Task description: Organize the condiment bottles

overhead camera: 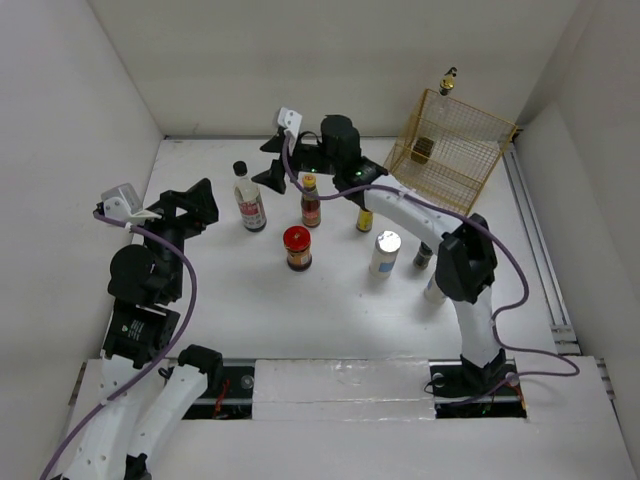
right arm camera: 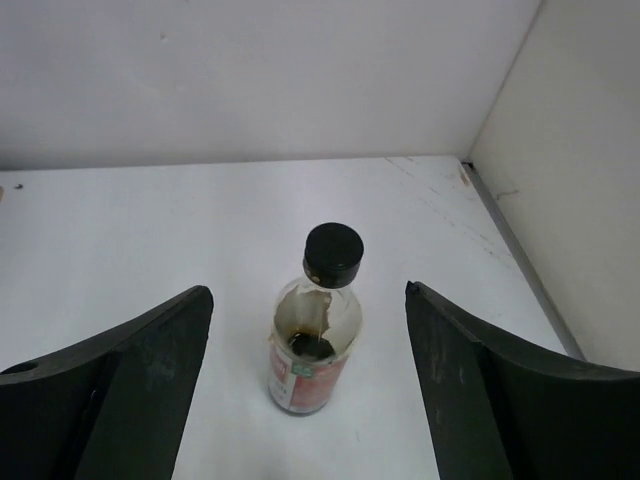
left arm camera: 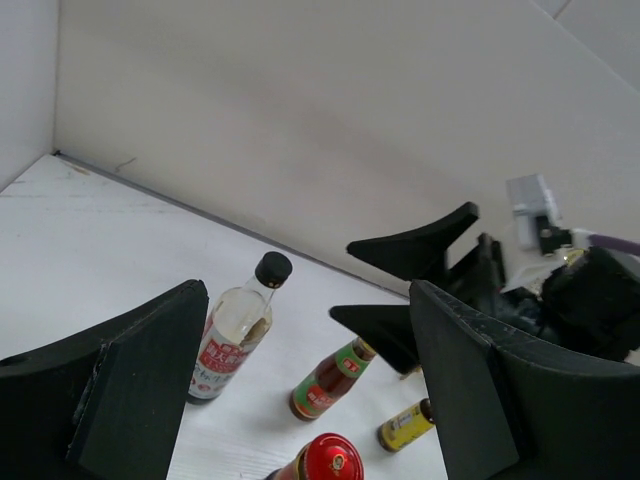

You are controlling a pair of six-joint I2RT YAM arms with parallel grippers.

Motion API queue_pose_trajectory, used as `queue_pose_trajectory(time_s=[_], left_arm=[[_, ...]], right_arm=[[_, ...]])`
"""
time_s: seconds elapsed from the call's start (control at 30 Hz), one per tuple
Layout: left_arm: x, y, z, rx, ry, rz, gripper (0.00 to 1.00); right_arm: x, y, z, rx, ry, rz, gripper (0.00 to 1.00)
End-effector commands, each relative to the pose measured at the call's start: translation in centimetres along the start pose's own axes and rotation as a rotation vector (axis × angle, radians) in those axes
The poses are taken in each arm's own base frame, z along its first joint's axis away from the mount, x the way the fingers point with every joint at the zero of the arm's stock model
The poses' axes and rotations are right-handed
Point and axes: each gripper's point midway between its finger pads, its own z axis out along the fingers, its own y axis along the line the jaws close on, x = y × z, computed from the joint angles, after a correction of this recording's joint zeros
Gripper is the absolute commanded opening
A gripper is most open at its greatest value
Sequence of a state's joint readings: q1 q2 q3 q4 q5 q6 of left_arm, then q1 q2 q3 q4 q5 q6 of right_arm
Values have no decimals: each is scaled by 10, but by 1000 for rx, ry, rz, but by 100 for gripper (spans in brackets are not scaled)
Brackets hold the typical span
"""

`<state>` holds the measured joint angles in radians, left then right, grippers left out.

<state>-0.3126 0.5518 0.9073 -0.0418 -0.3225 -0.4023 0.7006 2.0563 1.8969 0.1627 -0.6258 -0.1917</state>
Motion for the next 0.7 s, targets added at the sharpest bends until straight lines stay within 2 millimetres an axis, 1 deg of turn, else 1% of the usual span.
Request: queue_pose_trajectory(time_s=[0.0,0.03,0.07,0.1,0.13,0.17,0.23,0.27,0.33,0.37,0.4,0.43,0.47,0.5,0.53,0.57,0.6,0.63,0.67], left_arm=[[-12,-6,-1,23,-47,-19,78],[-12,-6,-1,23,-47,-19,78],[-11,-7,-1,32,-42,-18,78],[-10,-9,-1,43,-37,-18,78],[-10,-9,-1,43,-37,-18,78],[-10,-9,-1,43,-37,-18,78],[-10,-9,-1,43,-37,-18,78],[-10,-9,-1,43,-37,-18,78],[-10,-9,-1,43,-37,-18,78],[-9,-10,-1,51,-33,-9,78],[-7,-10,-1,51,-33,-8,78],[-8,-8,0,43,-37,-9,78],[-6,-7,-1,39,-29,-6,78],[-6,-7,-1,39,-29,-5,78],[-5,-9,-1,49,-25,-5,78],[-5,-9,-1,49,-25,-5,78],[-5,-9,-1,49,-25,-5,78],[-5,-9,-1,49,-25,-5,78],[-5,-9,-1,49,-25,-5,78]], right_arm=[[2,-20,11,21,-13,-69,84],[8,-18,18,19,-5,-63,85],[14,-24,22,38,0,-62,85],[17,-22,30,30,-3,-63,85],[28,-23,41,33,13,-52,85],[33,-28,46,45,22,-48,85],[39,-25,61,39,22,-47,86],[42,-26,64,39,20,-39,86],[41,-15,76,26,8,-44,86],[39,-17,80,29,-8,-43,86],[37,-10,86,17,-19,-49,86],[34,-4,90,16,-29,-54,86],[35,-5,92,18,-42,-61,86],[34,1,95,15,-43,-61,86],[34,1,95,15,-43,-52,86],[32,8,98,5,-45,-52,85],[34,9,97,5,-48,-53,85],[40,9,98,14,-45,-40,85],[35,7,96,27,-58,-48,85]])
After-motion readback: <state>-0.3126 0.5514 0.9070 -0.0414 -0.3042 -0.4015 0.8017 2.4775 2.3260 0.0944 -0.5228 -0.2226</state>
